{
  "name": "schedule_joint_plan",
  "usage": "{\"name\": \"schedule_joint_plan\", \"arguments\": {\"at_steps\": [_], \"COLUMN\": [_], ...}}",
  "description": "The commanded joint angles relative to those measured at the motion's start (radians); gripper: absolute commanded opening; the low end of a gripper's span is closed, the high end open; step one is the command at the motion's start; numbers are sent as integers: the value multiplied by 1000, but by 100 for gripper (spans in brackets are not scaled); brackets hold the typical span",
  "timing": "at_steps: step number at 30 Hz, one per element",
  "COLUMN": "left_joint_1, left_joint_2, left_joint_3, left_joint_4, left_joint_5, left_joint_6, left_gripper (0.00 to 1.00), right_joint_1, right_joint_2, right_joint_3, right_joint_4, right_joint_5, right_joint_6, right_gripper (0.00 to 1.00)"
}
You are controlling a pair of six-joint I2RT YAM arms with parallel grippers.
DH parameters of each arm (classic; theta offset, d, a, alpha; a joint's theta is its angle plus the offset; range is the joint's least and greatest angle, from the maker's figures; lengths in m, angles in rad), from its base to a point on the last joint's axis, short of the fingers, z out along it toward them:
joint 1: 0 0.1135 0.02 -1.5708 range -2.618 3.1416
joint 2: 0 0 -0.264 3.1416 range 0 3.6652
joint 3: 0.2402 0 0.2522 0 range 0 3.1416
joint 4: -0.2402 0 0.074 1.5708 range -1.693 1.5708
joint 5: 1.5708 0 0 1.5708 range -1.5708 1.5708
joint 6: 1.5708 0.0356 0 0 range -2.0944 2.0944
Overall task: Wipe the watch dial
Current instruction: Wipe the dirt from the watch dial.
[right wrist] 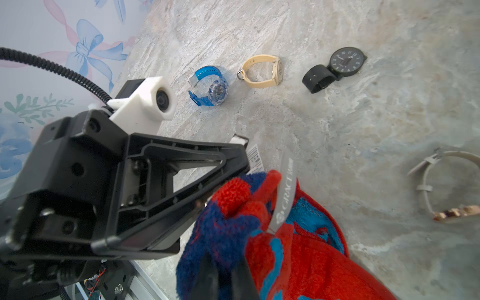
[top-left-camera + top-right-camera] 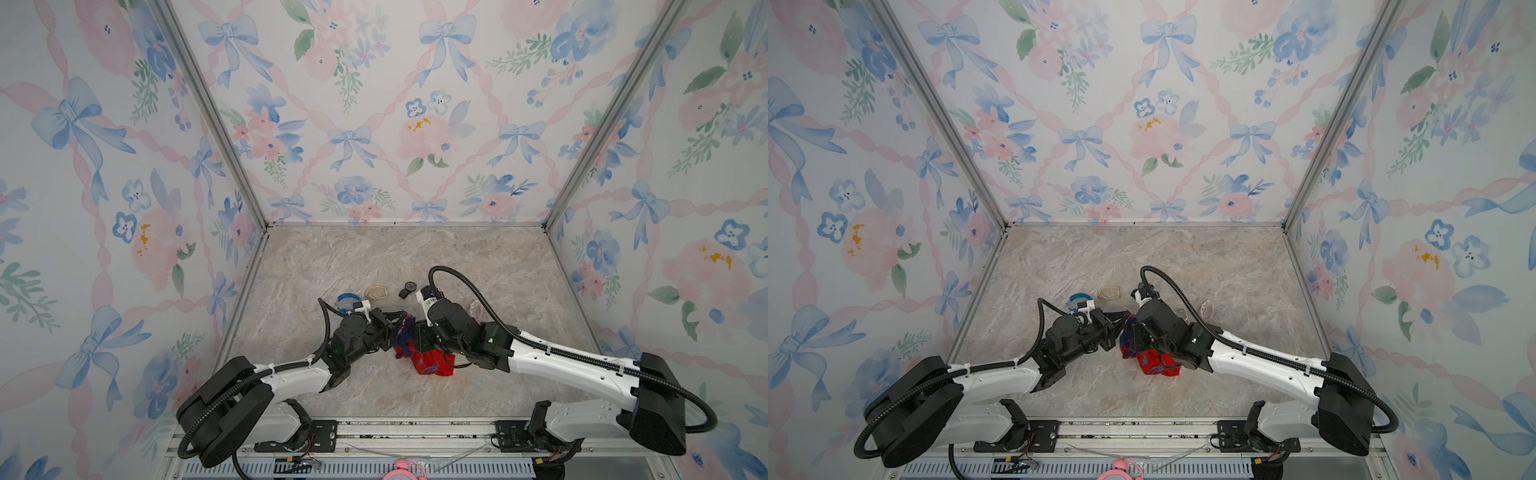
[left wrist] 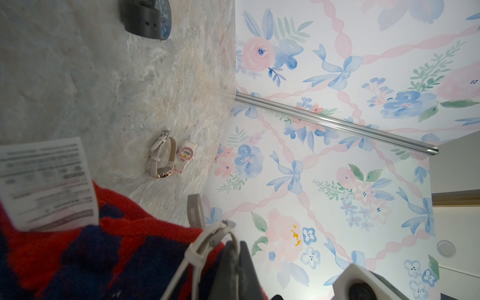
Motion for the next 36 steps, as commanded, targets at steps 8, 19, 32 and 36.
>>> {"name": "schedule_joint_plan", "arguments": {"at_steps": [8, 19, 32, 36], "left_joint_1": [-4, 0, -6, -7], "left_joint_2": [0, -3, 5, -4], "left_joint_3": [9, 5, 12, 7], "left_joint_4": [25, 22, 23, 24], "left_joint_5": [19, 17, 14, 12], "left_joint_6": [17, 16, 18, 16], "left_gripper": [0, 0, 0, 0], "right_joint_1": [30, -19, 55, 18], "right_joint_2": [13, -22, 4, -9], "right_joint_3": [-10, -37, 19, 8], "right_joint_4": [34, 24, 25, 9], "right_joint_5": [0, -6, -3, 1], "right_joint_6": [19, -2, 0, -14], "right_gripper": [0, 0, 0, 0]}}
